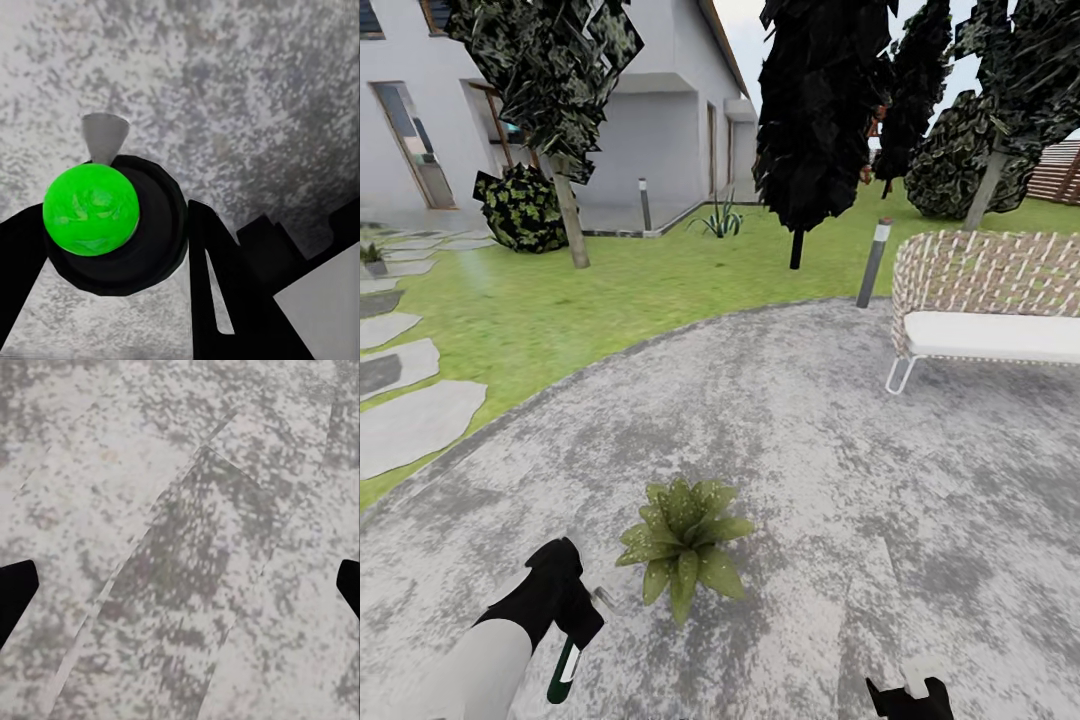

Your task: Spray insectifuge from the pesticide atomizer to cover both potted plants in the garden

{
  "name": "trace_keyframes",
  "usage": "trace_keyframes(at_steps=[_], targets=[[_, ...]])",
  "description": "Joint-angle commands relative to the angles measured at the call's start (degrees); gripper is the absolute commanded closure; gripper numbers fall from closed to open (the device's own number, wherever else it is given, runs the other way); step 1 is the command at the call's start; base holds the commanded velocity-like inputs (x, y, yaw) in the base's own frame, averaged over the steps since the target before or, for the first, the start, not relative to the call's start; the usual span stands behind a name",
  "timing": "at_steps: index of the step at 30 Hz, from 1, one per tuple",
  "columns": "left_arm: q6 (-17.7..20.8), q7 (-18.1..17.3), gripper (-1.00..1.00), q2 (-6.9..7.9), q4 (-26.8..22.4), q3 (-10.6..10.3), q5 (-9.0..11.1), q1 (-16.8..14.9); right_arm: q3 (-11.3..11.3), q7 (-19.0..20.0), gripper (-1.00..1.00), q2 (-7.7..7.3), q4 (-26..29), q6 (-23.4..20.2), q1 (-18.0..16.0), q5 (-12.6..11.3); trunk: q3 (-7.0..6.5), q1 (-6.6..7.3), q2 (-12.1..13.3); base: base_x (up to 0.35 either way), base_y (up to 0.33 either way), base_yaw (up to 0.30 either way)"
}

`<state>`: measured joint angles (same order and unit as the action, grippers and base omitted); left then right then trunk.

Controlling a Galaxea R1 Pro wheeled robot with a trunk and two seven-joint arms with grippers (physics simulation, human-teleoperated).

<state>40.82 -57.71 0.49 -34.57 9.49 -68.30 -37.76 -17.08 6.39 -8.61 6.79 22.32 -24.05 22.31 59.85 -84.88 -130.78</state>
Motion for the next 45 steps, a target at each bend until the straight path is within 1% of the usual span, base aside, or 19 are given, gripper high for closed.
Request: trace_keyframes(at_steps=[1, 7, 16, 26, 33, 40, 45], targets=[[0.31, -0.39, 1.00, -0.02, -0.06, 0.26, -0.35, 0.00, -0.51, 0.35, -1.00, 0.00, -0.02, 0.18, -0.03, 0.28, 0.05, 0.01, -0.02, -0.005, -0.004, 0.274], [0.31, -0.39, 1.00, -0.19, -0.06, 0.54, -0.34, 0.06, -0.57, 0.30, -1.00, -0.32, 0.12, 0.19, -0.03, 0.28, 0.05, 0.01, -0.02, -0.001, -0.001, 0.253], [0.39, -0.32, 1.00, -0.64, -0.43, 0.59, -0.41, 0.06, -0.58, 0.32, -1.00, -0.52, 0.15, 0.18, -0.03, 0.34, 0.05, 0.01, -0.02, 0.000, -0.006, 0.020], [0.33, -0.30, 1.00, -0.75, -0.89, 0.42, -0.44, 0.06, -0.67, 0.28, -1.00, -0.53, 0.24, 0.22, -0.03, 0.28, 0.06, 0.01, -0.02, 0.000, -0.251, 0.011], [0.34, -0.39, 1.00, -1.90, -0.84, 0.62, -0.42, 0.06, -0.59, 0.28, -1.00, -0.52, 0.24, 0.19, -0.03, 0.28, 0.19, 0.01, -0.02, -0.017, -0.271, 0.210], [0.32, -0.30, 1.00, -1.85, -0.21, 0.46, -0.49, 0.06, -0.63, 0.28, -1.00, -0.52, 0.24, 0.20, -0.03, 0.28, 0.34, 0.01, -0.02, 0.021, -0.268, 0.232], [0.31, -0.80, 1.00, -1.95, -0.06, 0.49, -0.27, 0.06, -0.60, 0.32, -1.00, -0.53, 0.20, 0.18, -0.03, 0.32, 0.41, 0.01, -0.02, 0.037, -0.057, 0.161]])
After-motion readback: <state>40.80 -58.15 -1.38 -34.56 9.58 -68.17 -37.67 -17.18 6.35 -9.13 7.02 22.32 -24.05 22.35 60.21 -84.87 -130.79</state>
